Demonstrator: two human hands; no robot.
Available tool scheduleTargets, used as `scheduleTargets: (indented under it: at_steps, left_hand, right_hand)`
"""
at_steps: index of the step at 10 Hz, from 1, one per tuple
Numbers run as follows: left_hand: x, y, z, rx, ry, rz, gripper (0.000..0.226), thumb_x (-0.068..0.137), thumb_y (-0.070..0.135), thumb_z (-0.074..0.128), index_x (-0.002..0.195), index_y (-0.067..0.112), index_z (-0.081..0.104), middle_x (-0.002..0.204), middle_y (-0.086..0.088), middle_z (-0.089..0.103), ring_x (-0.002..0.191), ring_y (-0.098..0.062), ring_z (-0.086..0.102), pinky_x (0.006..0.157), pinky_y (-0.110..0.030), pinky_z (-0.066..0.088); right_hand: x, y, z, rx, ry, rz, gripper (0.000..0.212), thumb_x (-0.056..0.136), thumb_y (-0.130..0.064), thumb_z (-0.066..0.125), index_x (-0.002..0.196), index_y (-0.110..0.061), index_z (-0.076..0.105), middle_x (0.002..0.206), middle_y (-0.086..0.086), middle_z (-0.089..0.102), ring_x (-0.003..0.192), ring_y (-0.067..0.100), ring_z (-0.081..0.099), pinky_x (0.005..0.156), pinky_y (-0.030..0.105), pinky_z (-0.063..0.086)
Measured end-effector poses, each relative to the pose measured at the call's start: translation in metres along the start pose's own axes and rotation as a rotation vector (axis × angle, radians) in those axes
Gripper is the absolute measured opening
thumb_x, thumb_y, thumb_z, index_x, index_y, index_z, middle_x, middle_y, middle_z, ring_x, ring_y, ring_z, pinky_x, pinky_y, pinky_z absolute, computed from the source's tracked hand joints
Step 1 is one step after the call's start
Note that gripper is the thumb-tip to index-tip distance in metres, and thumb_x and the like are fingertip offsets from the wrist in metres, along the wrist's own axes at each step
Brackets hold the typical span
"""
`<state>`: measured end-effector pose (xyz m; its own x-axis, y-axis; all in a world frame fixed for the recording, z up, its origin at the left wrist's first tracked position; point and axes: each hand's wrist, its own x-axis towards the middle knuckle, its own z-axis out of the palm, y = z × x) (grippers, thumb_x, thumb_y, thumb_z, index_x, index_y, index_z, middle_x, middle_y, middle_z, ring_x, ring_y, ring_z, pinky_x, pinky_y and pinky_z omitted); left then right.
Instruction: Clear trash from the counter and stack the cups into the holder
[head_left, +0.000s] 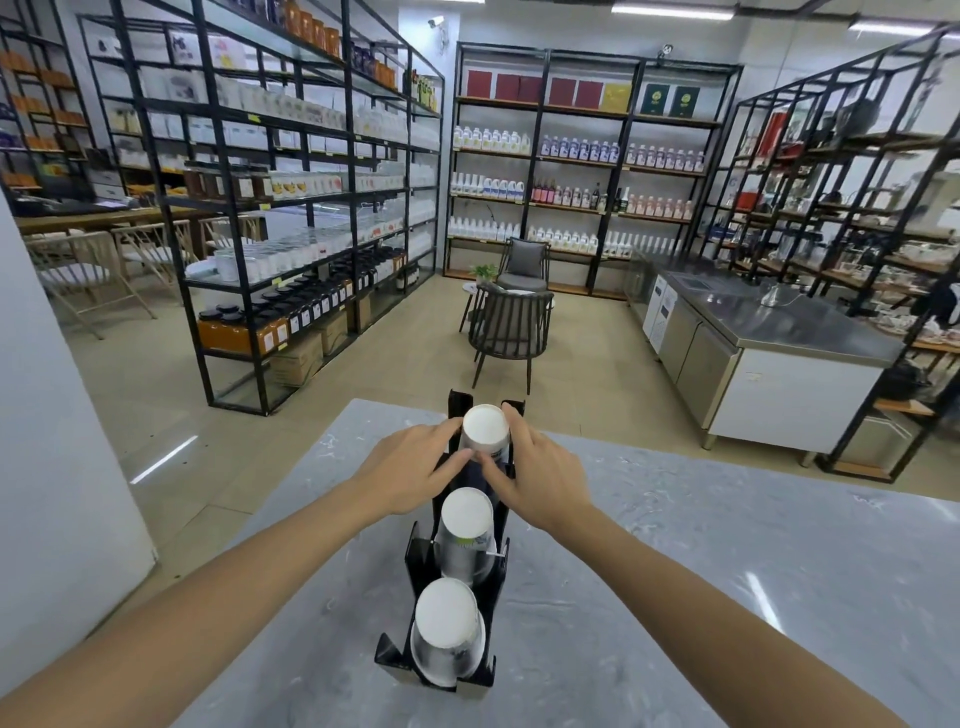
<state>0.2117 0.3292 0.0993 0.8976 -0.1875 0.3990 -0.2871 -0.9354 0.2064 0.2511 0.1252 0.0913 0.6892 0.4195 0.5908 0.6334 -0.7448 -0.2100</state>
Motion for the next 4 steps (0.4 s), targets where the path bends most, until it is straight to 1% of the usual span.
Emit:
scheduleTargets:
  at_steps: [1, 2, 3, 4]
  left_hand:
    - [-0.005, -0.001, -0.001, 0.009, 0.029, -0.004, 0.050, 0.098, 0.057, 0.033, 0.141, 0.031, 0.036, 0.101, 0.003, 0.069, 0.077, -0.016, 0.060, 0.067, -0.043, 0.057]
    - [-0.012, 0.002, -0.011, 0.040, 0.046, -0.042, 0.053, 0.100, 0.052, 0.037, 0.148, 0.027, 0.033, 0.127, -0.003, 0.064, 0.109, -0.023, 0.062, 0.085, -0.046, 0.056]
    - [-0.019, 0.005, -0.021, 0.013, 0.103, -0.034, 0.052, 0.101, 0.047, 0.040, 0.149, 0.027, 0.033, 0.146, -0.001, 0.052, 0.129, -0.022, 0.053, 0.099, -0.045, 0.051]
    - [-0.025, 0.013, -0.035, -0.009, 0.156, 0.045, 0.051, 0.101, 0.039, 0.043, 0.150, 0.027, 0.033, 0.152, 0.002, 0.045, 0.134, -0.020, 0.046, 0.103, -0.044, 0.048]
  right_hand:
    - [-0.003, 0.000, -0.004, 0.008, -0.008, 0.016, 0.063, 0.091, -0.070, 0.038, 0.138, -0.030, 0.029, 0.117, -0.002, 0.069, 0.092, 0.026, 0.069, 0.057, 0.033, 0.044]
    - [-0.008, 0.002, -0.014, -0.040, -0.039, 0.057, 0.065, 0.093, -0.066, 0.044, 0.143, -0.026, 0.033, 0.129, -0.001, 0.064, 0.105, 0.026, 0.067, 0.065, 0.035, 0.046]
    - [-0.014, 0.006, -0.030, -0.057, 0.016, 0.041, 0.055, 0.096, -0.060, 0.047, 0.140, -0.027, 0.043, 0.135, -0.004, 0.060, 0.112, 0.023, 0.063, 0.067, 0.029, 0.043]
    - [-0.020, 0.009, -0.050, -0.058, 0.115, -0.019, 0.044, 0.097, -0.053, 0.052, 0.133, -0.027, 0.051, 0.131, -0.006, 0.060, 0.118, 0.019, 0.059, 0.070, 0.025, 0.046]
